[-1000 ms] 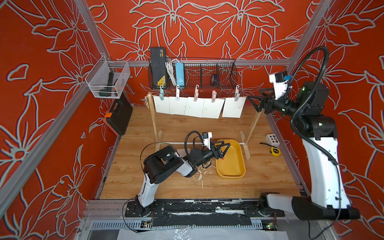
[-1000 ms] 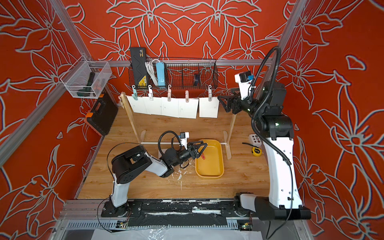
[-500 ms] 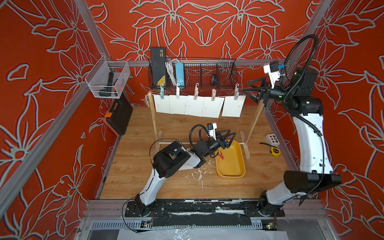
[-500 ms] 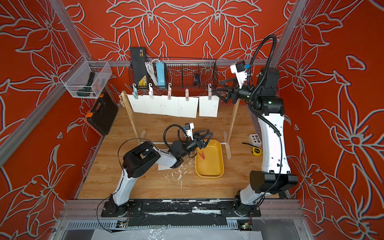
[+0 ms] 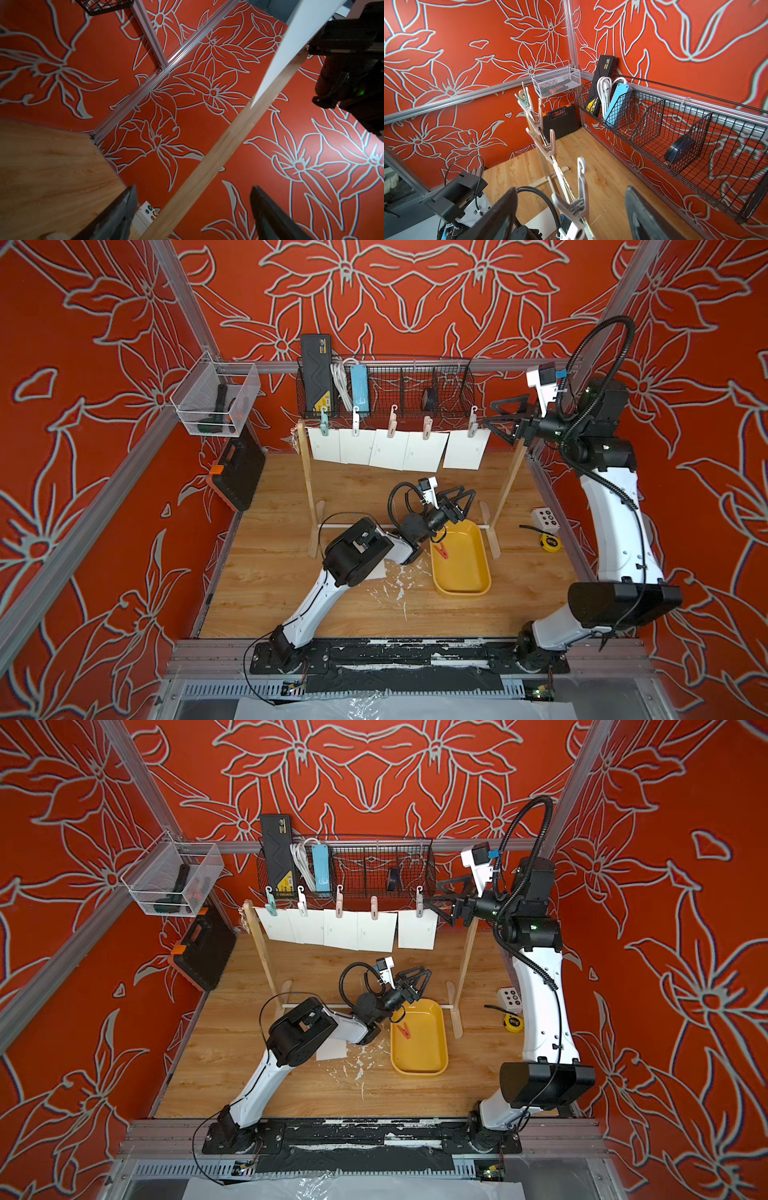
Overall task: Remove the postcards from the strings
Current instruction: Pinch the postcard on the clothesline.
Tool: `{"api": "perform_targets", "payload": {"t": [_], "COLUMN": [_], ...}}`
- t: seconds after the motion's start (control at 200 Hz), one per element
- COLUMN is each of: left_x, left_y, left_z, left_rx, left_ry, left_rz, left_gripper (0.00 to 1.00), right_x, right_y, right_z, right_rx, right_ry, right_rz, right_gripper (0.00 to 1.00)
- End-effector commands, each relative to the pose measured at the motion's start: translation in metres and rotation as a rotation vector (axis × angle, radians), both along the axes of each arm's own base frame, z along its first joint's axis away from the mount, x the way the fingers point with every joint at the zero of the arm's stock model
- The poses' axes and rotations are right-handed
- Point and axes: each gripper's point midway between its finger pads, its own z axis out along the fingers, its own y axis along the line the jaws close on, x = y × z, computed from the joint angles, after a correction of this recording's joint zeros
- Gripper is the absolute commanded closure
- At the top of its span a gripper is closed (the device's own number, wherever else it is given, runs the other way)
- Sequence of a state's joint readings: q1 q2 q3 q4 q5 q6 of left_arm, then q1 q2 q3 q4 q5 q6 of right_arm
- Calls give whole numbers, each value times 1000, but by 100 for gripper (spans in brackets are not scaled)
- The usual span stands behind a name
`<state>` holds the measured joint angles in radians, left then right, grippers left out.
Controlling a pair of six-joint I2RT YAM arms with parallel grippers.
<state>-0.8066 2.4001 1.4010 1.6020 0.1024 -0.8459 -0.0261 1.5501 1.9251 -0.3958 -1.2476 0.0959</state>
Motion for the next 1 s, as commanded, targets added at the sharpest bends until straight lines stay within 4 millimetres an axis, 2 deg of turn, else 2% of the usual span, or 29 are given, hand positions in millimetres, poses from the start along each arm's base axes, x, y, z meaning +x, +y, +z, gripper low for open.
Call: {"api": "perform_targets", "payload": {"t": [0.0, 0.14, 0.28, 0.425, 0.691, 0.766, 0.856, 0.991], "left_x": [-17, -5, -9, -9, -17, -21, -21, -23], "left_y": [26, 28, 23, 27, 30, 32, 39, 48], "left_z": [65, 78, 99, 108, 118, 124, 128, 134], "left_rx": [-230, -305, -346, -362, -356, -358, -359, -342], "left_ry": [-187, -199, -263, -282, -287, -293, -281, -289], "left_rz": [22, 43, 22, 29, -7, -8, 24, 62], "left_gripper": [16, 16, 16, 18, 32, 31, 23, 23], "right_x": [-14, -16, -17, -16, -13, -13, -13, -13], "right_y": [1, 1, 1, 1, 1, 1, 0, 1], "right_z": [15, 16, 14, 14, 11, 10, 10, 12], "right_rx": [6, 9, 8, 13, 9, 10, 9, 13], "right_ry": [-62, -65, -65, -61, -50, -47, -45, -47], "right_rz": [15, 17, 13, 15, 6, 6, 3, 5], "right_gripper": [19, 19, 19, 20, 21, 21, 21, 22]}}
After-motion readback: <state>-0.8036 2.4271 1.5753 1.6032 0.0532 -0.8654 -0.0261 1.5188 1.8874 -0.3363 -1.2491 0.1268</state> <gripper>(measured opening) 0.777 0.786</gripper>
